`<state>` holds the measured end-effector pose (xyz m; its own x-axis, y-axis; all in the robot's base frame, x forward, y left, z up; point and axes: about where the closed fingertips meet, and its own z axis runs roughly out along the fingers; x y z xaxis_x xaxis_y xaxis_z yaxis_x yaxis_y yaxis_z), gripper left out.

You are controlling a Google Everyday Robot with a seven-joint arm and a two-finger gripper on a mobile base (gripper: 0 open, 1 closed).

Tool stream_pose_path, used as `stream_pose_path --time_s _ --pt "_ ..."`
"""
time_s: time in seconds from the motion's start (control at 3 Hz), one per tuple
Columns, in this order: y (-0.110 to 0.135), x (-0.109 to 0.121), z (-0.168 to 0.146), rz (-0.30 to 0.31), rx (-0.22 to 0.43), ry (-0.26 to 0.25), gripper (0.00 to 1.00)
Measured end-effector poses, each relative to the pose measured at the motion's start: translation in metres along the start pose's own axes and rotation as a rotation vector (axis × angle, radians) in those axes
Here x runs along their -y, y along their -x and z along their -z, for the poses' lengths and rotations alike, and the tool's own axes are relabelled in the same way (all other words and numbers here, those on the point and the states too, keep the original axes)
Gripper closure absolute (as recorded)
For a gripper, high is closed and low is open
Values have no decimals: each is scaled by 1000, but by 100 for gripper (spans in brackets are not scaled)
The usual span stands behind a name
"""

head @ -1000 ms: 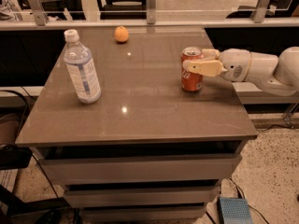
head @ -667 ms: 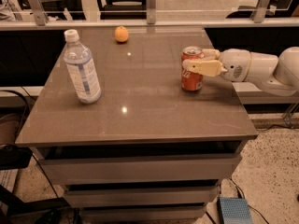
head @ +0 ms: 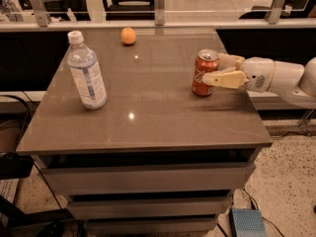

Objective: Place coke can upright

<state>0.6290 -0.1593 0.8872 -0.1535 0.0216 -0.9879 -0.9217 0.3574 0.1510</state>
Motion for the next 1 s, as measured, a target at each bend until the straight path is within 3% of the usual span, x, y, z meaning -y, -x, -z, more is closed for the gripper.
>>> stream_pose_path --time_s 0.67,1.0 --pt "5 1 44 62 -54 -50 0" --pt "4 3 85 93 -89 -100 0"
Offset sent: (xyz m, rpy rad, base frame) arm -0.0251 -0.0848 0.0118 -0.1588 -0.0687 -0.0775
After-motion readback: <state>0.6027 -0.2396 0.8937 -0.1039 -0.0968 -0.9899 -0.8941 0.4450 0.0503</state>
